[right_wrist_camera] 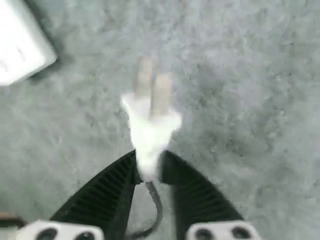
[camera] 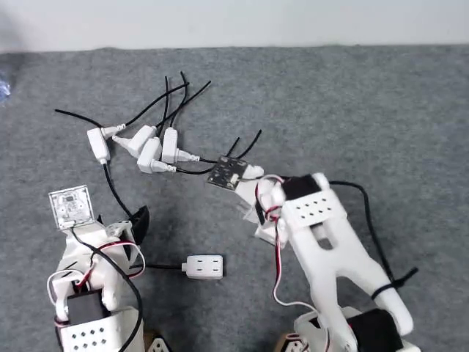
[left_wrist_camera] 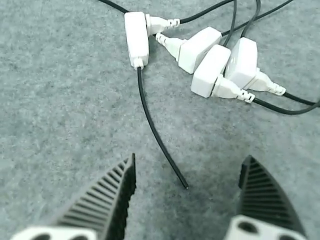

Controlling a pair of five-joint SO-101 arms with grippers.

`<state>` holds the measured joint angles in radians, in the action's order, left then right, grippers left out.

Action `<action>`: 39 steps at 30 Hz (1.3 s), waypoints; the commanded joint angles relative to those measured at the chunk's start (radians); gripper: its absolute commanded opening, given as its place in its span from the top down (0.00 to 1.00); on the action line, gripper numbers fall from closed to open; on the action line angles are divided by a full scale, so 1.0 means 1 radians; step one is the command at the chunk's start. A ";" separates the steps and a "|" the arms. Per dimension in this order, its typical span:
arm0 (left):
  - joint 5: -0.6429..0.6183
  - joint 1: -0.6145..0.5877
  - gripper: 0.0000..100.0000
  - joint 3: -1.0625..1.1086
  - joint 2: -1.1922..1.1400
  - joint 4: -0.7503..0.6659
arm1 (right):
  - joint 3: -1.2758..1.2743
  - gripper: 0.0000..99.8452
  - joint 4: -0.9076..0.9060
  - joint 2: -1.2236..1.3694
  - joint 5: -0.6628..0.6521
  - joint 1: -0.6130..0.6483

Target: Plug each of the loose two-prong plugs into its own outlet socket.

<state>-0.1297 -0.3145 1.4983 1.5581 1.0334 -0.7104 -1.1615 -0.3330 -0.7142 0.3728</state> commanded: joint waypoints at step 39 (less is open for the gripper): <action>0.014 -0.006 0.68 0.030 0.011 -0.054 | 0.483 0.80 0.081 0.622 0.069 0.151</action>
<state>-0.1266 -0.3145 1.5382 1.5581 1.0027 -0.2823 -1.0648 0.2869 -0.6483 0.5186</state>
